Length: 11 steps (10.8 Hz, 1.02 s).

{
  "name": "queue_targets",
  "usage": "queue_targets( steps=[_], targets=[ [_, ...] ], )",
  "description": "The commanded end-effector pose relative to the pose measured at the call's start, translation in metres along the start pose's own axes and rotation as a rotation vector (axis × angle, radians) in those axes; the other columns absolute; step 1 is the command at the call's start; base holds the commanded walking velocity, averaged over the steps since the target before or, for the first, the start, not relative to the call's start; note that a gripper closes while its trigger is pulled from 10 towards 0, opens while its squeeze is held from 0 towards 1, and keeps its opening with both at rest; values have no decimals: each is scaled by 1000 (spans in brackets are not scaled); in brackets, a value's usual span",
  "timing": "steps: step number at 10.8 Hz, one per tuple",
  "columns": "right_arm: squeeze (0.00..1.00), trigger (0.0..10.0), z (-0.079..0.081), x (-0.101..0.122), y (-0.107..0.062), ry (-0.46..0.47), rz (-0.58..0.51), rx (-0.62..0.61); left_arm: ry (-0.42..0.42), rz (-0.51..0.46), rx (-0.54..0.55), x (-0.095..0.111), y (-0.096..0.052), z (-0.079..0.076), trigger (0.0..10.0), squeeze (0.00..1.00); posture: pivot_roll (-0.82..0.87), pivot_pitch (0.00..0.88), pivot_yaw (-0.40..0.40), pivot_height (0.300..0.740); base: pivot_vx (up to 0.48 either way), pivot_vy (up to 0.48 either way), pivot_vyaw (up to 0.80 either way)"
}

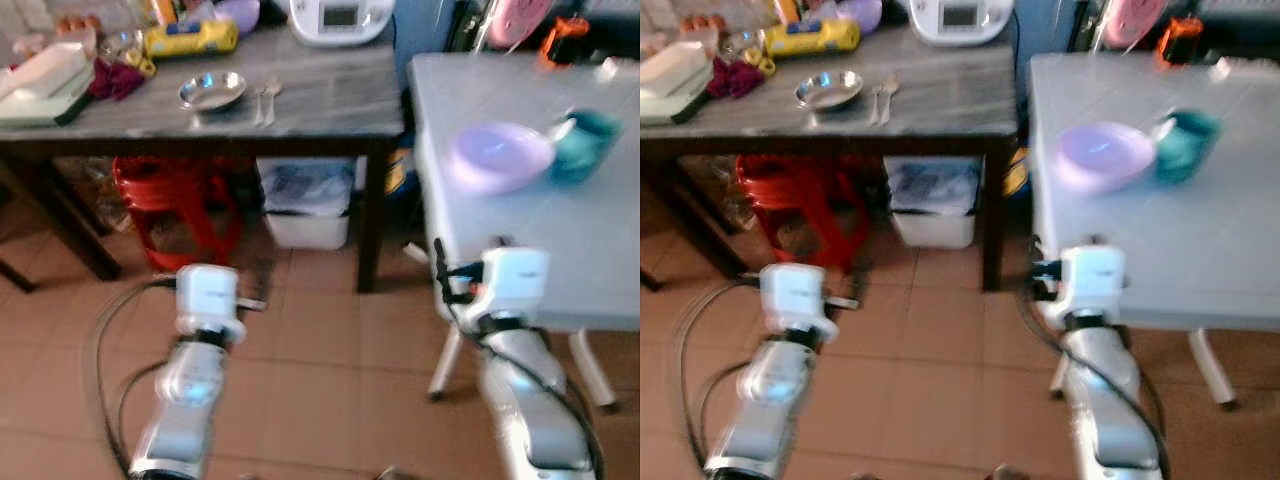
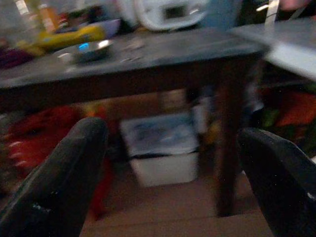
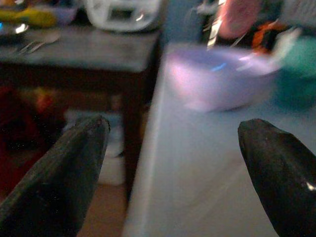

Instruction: Setting the table

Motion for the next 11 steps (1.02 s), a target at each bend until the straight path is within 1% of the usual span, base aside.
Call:
queue_targets(
  steps=[1,4,5,6,9,10,11],
  targets=[
    [0,10000,8,4,-1,15,-10,16,20,10,21,-1,-3,12,10000,0,-127,136,62,740,0,-480,0],
    [0,10000,6,8,1,3,-29,13,11,6,18,2,-1,11,10000,0,-131,135,61,740,0,-480,0],
    [0,10000,5,8,1,0,-31,10,-9,3,17,2,0,10,10000,0,-136,136,62,740,0,0,0],
    [0,10000,5,9,0,-4,-35,9,-11,-10,4,4,1,7,10000,0,-139,138,63,740,0,0,0],
    [0,10000,6,9,-2,-16,-37,17,-48,-11,-69,4,-1,-2,10000,0,-144,142,60,740,0,0,0],
    [0,10000,5,10,-1,-19,-37,16,-50,-14,-76,5,-1,-3,10000,0,-146,142,60,740,0,0,0],
    [0,10000,5,10,-1,-21,-39,17,-61,-19,-98,6,-1,-6,10000,0,-147,142,61,740,270,0,0]
  ],
)
Point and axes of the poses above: a point about 5 cm out from each wrist's last joint towards the gripper, its own y axis pointing out of the wrist towards the gripper, its own x axis along the axis of the wrist's last joint, z = x × y, the point moved 5 cm from there along y, pointing out of the wrist towards the gripper, and after that the axes turned 10 degrees about -y, right-handed, at the moved point
